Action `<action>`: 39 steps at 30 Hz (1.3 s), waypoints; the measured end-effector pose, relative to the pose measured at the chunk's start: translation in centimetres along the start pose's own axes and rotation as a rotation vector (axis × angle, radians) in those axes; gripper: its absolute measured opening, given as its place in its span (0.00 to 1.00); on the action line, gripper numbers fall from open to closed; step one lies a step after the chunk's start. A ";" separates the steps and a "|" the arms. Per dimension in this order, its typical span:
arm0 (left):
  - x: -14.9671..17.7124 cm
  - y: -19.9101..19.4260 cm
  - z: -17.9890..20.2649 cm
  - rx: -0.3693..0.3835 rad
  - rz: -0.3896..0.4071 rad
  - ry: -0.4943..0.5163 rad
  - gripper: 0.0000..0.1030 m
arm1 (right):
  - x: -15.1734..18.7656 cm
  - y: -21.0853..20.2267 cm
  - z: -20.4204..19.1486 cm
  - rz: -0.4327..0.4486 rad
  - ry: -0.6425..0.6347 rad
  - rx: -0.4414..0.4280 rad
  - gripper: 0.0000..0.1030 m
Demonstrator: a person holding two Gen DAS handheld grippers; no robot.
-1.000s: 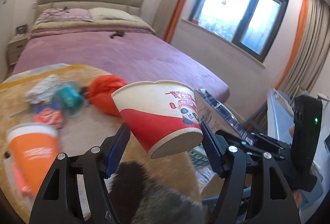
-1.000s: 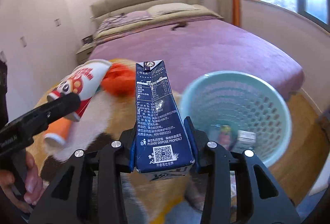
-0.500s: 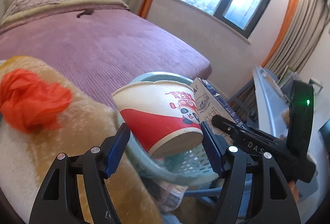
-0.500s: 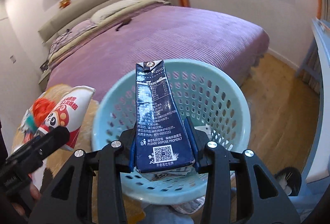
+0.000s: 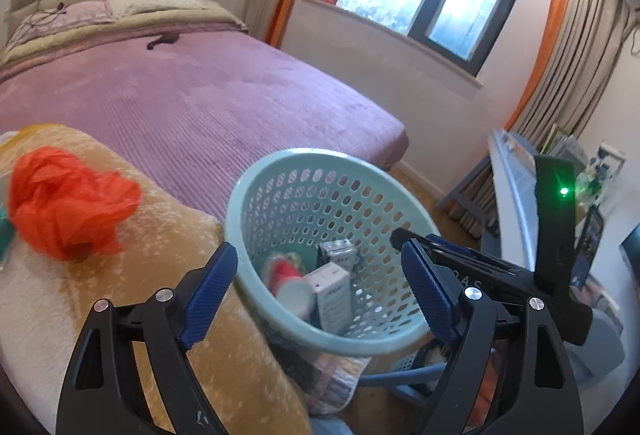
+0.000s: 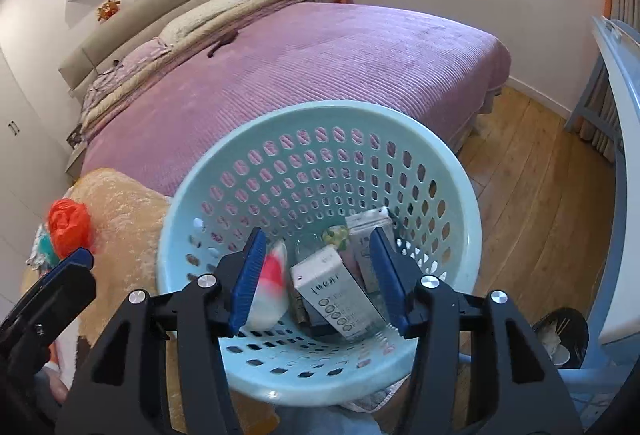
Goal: Collect trash
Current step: 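Carry the cup and carton over the wastebasket and open both grippers, then grasp the orange paper cup with the left gripper while the right grasps the red plastic bag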
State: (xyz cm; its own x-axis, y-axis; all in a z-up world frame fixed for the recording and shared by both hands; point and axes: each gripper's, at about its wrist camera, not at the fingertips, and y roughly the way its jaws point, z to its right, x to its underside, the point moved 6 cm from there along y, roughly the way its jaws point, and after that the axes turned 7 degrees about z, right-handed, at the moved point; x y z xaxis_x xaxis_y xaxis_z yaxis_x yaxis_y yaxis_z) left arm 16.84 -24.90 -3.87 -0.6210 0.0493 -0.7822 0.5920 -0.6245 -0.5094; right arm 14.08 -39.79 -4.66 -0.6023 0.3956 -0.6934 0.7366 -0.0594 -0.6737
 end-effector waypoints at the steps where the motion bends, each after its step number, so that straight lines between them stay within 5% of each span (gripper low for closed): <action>1: 0.0 -0.7 -0.2 0.001 0.010 -0.011 0.80 | 0.0 -0.4 -0.4 0.007 -0.007 -0.008 0.49; 13: 0.6 -12.5 -6.2 -0.160 0.163 -0.141 0.80 | -0.3 -4.8 -9.7 0.080 -0.144 -0.185 0.51; 23: 3.5 -21.9 -14.5 -0.497 0.205 -0.259 0.80 | 1.2 -5.4 -19.5 0.116 -0.348 -0.344 0.68; 29: 4.9 -21.4 -16.9 -0.544 0.122 -0.301 0.79 | 1.5 -3.1 -24.8 0.114 -0.476 -0.386 0.83; 39: 5.7 -18.7 -16.8 -0.594 0.073 -0.225 0.76 | 0.8 3.4 -27.5 0.018 -0.543 -0.363 0.84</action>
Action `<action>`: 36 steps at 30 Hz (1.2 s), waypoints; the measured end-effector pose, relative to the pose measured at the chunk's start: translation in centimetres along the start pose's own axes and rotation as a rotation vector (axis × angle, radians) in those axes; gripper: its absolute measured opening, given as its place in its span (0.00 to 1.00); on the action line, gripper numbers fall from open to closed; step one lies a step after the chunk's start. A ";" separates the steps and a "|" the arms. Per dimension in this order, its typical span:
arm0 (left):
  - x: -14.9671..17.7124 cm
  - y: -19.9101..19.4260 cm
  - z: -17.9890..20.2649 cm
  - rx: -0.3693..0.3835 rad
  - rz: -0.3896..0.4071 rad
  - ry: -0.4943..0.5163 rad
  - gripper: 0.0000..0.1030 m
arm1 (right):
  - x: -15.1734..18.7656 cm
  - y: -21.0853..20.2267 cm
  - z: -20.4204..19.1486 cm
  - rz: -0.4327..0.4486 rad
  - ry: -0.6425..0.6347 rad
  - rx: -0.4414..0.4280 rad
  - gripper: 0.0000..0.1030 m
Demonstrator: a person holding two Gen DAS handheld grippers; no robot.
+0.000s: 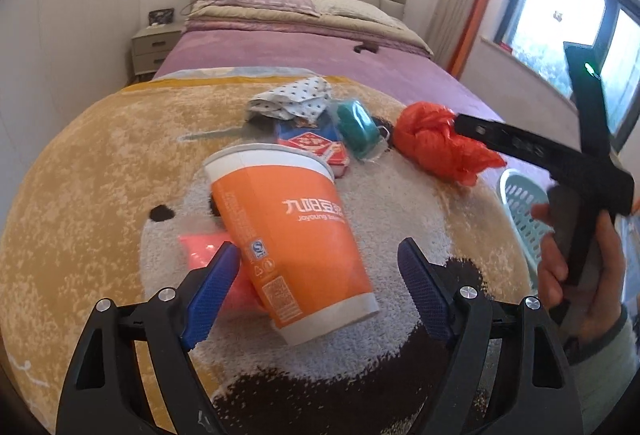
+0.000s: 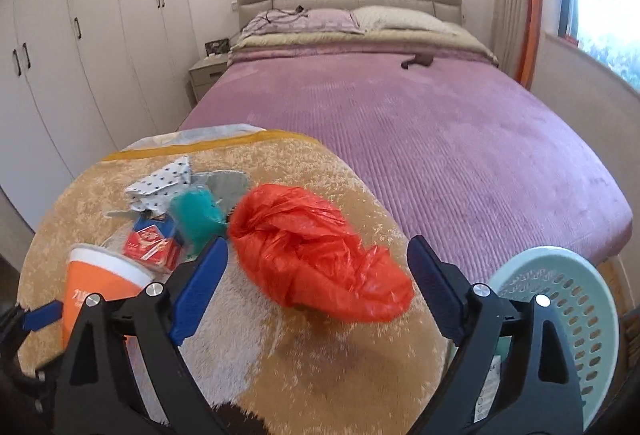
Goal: Collect trash
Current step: 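Grasp the orange paper cup with the left gripper while the right grasps the red plastic bag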
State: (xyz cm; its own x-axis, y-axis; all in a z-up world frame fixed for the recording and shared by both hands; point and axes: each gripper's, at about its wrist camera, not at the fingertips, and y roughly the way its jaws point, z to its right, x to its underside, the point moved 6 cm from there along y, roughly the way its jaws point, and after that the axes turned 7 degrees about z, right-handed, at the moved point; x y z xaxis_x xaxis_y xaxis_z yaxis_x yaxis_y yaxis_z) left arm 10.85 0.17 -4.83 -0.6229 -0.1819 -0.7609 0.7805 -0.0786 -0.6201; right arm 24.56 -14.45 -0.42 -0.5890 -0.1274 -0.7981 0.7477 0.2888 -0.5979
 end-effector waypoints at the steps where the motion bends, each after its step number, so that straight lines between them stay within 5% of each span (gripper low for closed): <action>1: 0.0 0.1 0.3 0.004 0.002 0.010 0.76 | 0.0 0.6 0.0 -0.009 -0.003 -0.001 0.84; 14: 1.7 0.9 0.5 0.040 -0.026 -0.001 0.74 | 2.8 4.2 -2.7 -0.121 -0.067 -0.001 0.84; 16: 1.8 0.6 0.3 0.059 -0.018 -0.020 0.74 | 2.9 4.1 -2.9 -0.112 -0.073 0.007 0.78; 21: 1.6 -0.2 0.0 0.088 0.001 -0.071 0.74 | 3.3 2.9 -2.6 -0.097 -0.028 -0.031 0.42; 23: 1.8 -0.1 0.1 0.078 -0.004 -0.071 0.74 | 3.4 2.3 -2.3 -0.088 -0.007 -0.052 0.37; 29: 1.7 0.8 0.9 0.045 -0.066 -0.047 0.73 | 3.9 -0.5 -1.6 -0.047 0.035 -0.066 0.27; 36: 2.0 1.3 1.7 0.038 -0.108 -0.042 0.58 | 4.7 -4.7 -0.5 0.014 0.081 -0.063 0.26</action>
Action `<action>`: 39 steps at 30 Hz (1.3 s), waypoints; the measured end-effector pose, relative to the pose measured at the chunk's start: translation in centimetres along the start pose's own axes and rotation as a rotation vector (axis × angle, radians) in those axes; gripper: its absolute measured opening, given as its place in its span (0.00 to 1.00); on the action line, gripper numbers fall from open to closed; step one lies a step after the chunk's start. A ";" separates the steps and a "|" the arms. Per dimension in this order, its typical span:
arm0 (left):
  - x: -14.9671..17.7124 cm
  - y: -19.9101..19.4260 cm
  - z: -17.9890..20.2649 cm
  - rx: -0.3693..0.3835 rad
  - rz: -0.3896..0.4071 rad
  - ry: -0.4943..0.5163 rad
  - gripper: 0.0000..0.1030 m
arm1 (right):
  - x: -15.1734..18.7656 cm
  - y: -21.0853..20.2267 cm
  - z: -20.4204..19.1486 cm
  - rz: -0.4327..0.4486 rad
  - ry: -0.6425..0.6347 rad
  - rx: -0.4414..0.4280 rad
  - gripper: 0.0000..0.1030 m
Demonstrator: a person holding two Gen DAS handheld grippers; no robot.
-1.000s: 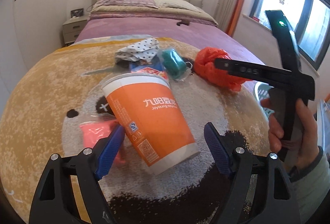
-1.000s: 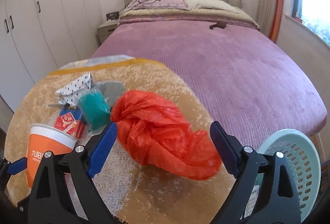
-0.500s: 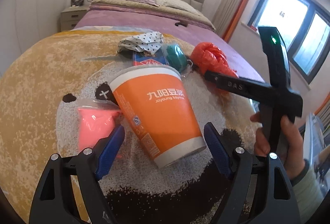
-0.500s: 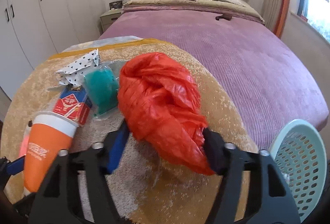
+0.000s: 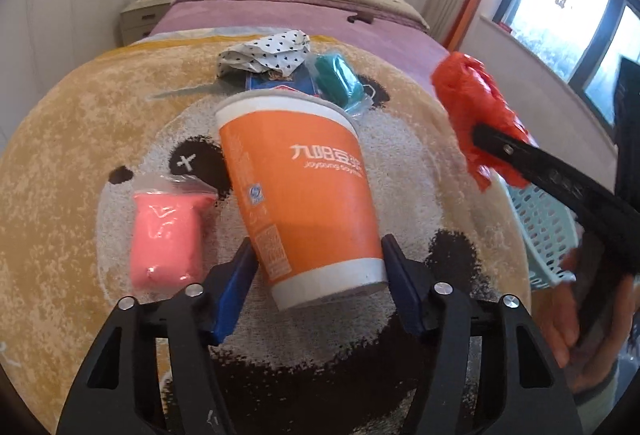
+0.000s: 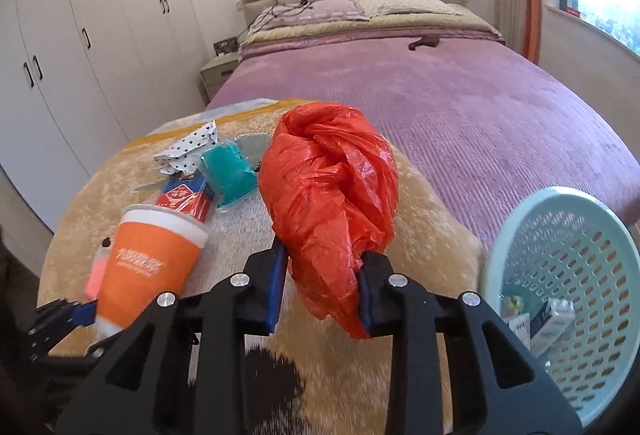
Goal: Collect trash
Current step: 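Grasp the orange paper cup with the left gripper while the right grasps the red plastic bag, then move the cup and bag over the wastebasket and release them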
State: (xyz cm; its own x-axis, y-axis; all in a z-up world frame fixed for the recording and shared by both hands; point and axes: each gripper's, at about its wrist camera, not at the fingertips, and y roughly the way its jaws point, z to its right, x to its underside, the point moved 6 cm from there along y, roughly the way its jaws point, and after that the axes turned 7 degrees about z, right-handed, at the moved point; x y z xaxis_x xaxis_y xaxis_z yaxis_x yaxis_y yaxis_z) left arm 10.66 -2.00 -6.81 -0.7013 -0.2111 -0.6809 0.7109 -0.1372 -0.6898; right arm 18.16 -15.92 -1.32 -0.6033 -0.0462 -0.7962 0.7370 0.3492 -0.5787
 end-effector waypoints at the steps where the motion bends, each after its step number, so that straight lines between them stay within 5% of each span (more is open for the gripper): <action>1: 0.0 0.0 -0.1 0.002 0.006 -0.006 0.58 | 0.1 -0.5 0.0 0.009 -0.001 0.005 0.26; 10: -2.3 -3.4 2.4 0.048 0.168 0.023 0.57 | 0.2 -5.9 3.0 0.111 0.037 0.086 0.26; 19: -6.5 -4.3 13.2 0.193 0.258 0.186 0.57 | -0.5 -10.2 11.0 0.160 0.147 0.240 0.25; 25: -6.4 -0.6 20.5 0.325 0.188 0.254 0.57 | 1.4 -10.4 17.8 0.096 0.260 0.343 0.26; 30: -5.0 3.8 24.2 0.436 0.030 0.278 0.58 | 3.9 -8.6 22.8 -0.001 0.330 0.414 0.26; 39: -2.5 9.0 27.0 0.443 -0.064 0.330 0.60 | 6.6 -6.4 24.7 -0.105 0.403 0.417 0.30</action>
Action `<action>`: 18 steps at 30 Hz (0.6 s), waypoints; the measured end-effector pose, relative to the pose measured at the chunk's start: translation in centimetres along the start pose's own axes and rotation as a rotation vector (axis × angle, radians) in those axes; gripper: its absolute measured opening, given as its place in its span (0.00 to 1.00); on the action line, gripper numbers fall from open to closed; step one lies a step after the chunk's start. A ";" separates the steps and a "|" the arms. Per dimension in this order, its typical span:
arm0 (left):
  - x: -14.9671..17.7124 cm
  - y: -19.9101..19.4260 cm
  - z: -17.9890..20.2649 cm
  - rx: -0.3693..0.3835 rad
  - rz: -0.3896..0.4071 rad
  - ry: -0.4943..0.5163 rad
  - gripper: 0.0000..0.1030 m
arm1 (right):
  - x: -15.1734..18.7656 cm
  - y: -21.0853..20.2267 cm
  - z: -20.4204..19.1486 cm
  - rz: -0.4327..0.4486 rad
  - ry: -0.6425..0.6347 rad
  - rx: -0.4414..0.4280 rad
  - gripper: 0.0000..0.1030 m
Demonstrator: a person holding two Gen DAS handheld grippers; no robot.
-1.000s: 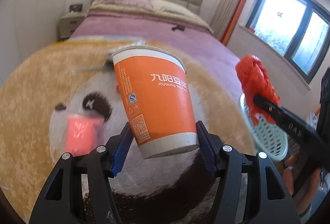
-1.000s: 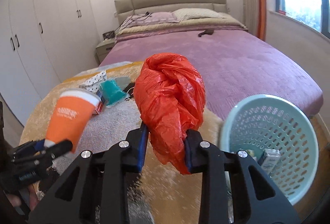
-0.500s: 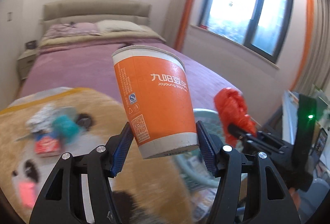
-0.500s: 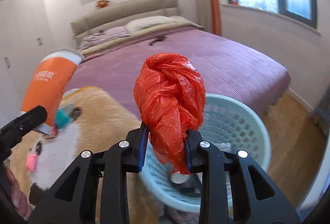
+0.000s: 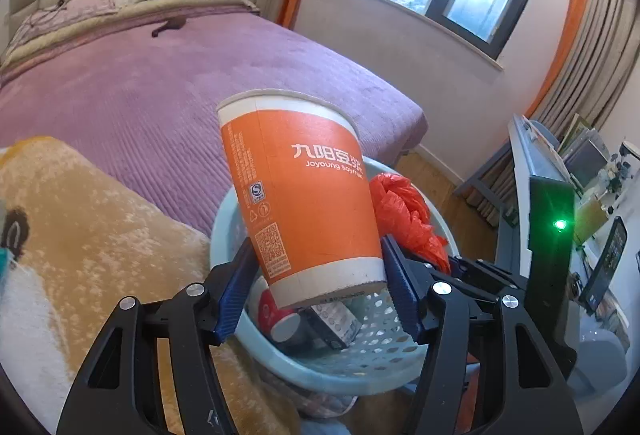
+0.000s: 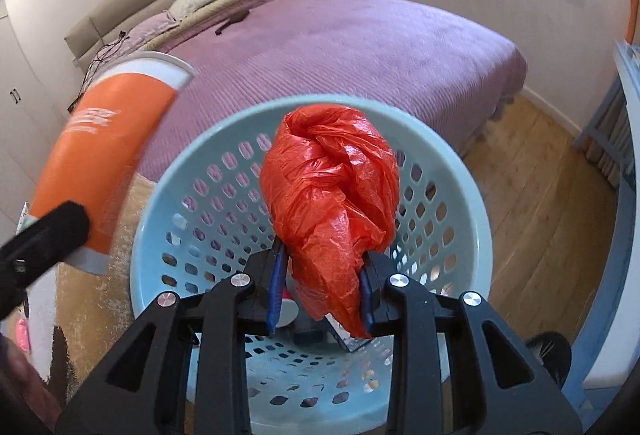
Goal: Collect trash
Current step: 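Move the cup and bag over the wastebasket and release them, then grasp the pink packet with the left gripper while the right grasps the teal packet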
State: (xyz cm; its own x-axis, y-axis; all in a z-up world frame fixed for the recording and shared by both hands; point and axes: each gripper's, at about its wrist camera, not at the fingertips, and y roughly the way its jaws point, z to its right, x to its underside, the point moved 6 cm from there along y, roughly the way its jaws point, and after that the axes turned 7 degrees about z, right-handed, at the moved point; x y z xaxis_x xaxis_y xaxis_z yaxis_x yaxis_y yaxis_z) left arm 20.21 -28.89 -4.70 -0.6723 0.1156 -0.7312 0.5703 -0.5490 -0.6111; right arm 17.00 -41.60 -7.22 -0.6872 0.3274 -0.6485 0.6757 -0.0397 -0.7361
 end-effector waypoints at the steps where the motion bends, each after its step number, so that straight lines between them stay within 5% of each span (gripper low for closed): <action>1: 0.2 0.2 -0.2 -0.017 0.002 0.000 0.63 | 0.0 0.1 0.0 -0.004 -0.002 0.003 0.32; 3: 0.4 0.3 -0.4 -0.027 0.004 -0.005 0.74 | 0.1 -0.3 0.3 0.000 0.003 0.011 0.57; 18: 1.2 -9.7 -2.5 -0.032 0.153 -0.014 0.74 | -1.3 -8.3 -1.8 0.147 -0.022 -0.053 0.58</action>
State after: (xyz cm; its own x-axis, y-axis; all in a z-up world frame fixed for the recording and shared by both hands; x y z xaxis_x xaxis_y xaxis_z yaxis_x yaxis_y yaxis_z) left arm 15.05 -21.32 -0.45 -0.5830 0.0207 -0.8122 0.6810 -0.5328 -0.5023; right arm 12.77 -40.00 0.07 -0.5852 0.3013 -0.7529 0.7821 -0.0356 -0.6221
